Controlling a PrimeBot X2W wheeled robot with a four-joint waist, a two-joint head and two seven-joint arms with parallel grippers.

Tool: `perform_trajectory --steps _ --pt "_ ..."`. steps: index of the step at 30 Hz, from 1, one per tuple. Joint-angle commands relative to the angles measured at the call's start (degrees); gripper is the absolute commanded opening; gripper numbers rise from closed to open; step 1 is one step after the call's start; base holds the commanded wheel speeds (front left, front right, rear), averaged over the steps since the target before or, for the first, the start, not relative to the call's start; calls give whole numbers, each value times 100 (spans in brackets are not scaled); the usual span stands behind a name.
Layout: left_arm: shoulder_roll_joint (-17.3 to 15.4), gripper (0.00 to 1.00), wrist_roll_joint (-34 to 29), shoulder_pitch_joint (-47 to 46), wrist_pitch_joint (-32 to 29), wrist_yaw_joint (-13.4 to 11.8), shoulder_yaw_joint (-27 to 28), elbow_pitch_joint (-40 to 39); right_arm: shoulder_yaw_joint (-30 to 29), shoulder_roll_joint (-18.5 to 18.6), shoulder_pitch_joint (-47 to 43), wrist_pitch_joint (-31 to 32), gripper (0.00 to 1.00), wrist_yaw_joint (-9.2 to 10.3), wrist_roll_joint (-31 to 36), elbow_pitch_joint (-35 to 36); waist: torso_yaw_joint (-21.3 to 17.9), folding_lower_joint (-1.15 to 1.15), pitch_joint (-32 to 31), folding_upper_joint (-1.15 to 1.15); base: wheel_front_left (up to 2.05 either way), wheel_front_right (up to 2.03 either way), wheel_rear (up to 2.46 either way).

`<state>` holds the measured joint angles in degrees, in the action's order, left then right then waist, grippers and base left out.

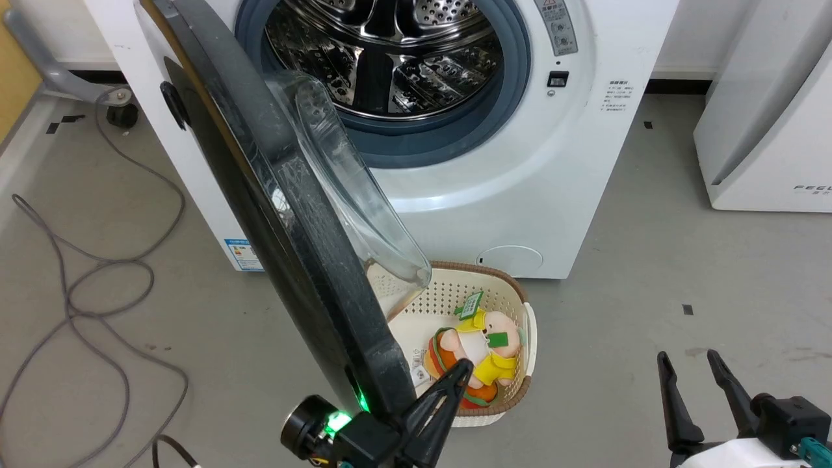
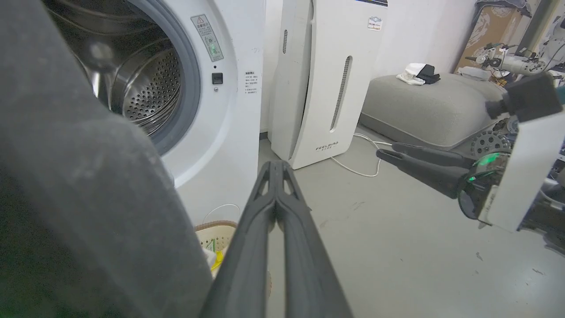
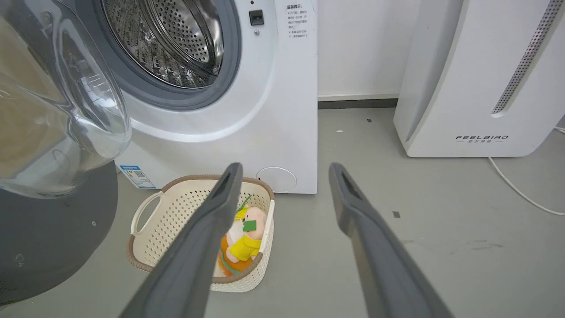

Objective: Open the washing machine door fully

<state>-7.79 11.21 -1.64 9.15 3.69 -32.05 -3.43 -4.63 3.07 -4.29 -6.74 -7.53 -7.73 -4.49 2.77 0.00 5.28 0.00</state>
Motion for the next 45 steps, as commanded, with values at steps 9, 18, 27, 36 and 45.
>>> perform_trajectory --steps 9,18,27,36,45 --pt "-7 0 0 -25 124 -272 146 164 36 -19 58 -22 100 4 -96 -39 26 0 35 0 0 0 0" --pt "-82 0 -8 229 115 -498 203 -27 26 -19 57 -108 100 4 -129 -53 155 0 27 0 0 0 0" --pt "-175 0 -31 517 13 -698 201 -399 -36 -19 30 -109 100 4 -133 -62 643 0 21 0 0 0 0" --pt "-53 0 41 578 8 -884 223 -707 -123 -19 23 -41 100 4 -55 17 1425 0 80 0 0 0 0" --pt "-41 0 83 603 191 -1111 450 -780 -181 -19 11 89 100 4 13 97 2196 0 79 0 0 0 0"
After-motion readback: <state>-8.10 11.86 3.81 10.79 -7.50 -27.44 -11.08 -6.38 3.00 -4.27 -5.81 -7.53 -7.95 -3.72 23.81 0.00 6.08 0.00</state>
